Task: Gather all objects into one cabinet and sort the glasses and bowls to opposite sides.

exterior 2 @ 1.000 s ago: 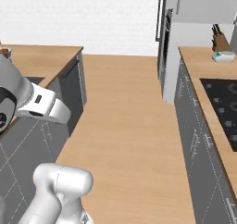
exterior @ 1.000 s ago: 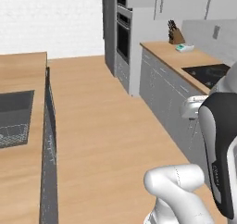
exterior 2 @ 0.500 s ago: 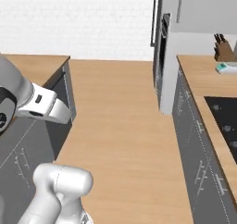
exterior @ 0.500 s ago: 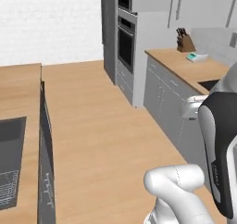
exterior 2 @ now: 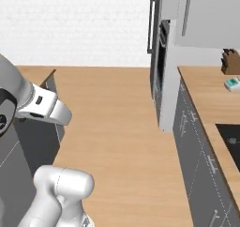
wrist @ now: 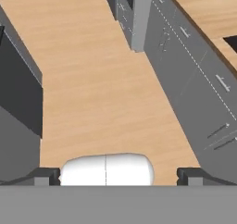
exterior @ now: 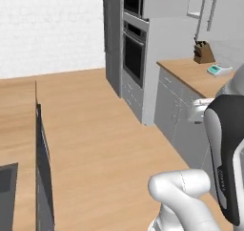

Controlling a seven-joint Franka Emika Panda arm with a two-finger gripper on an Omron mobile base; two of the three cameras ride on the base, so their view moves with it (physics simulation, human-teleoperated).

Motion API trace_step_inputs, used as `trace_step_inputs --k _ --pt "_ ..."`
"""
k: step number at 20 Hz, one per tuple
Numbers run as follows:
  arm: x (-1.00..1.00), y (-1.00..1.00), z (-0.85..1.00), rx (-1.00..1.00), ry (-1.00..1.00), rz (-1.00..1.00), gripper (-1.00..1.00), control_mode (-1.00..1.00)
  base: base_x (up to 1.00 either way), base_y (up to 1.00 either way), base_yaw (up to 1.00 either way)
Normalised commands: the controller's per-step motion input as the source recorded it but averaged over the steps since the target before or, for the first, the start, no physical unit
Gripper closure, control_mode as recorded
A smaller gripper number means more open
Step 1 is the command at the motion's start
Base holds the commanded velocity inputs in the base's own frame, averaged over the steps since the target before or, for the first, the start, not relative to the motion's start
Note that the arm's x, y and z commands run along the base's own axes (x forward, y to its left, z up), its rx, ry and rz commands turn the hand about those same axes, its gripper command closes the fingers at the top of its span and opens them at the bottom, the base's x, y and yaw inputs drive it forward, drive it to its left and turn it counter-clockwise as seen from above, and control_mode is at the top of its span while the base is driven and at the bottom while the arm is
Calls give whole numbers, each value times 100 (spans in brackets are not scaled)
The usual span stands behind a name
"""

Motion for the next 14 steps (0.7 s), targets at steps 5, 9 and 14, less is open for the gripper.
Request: trace_step_inputs --k 5,9,14 --pt "0 0 0 0 0 0 -100 100 100 2 -8" --pt "0 0 0 0 0 0 -100 100 100 6 -8" --pt "0 0 0 0 0 0 -100 100 100 10 -9"
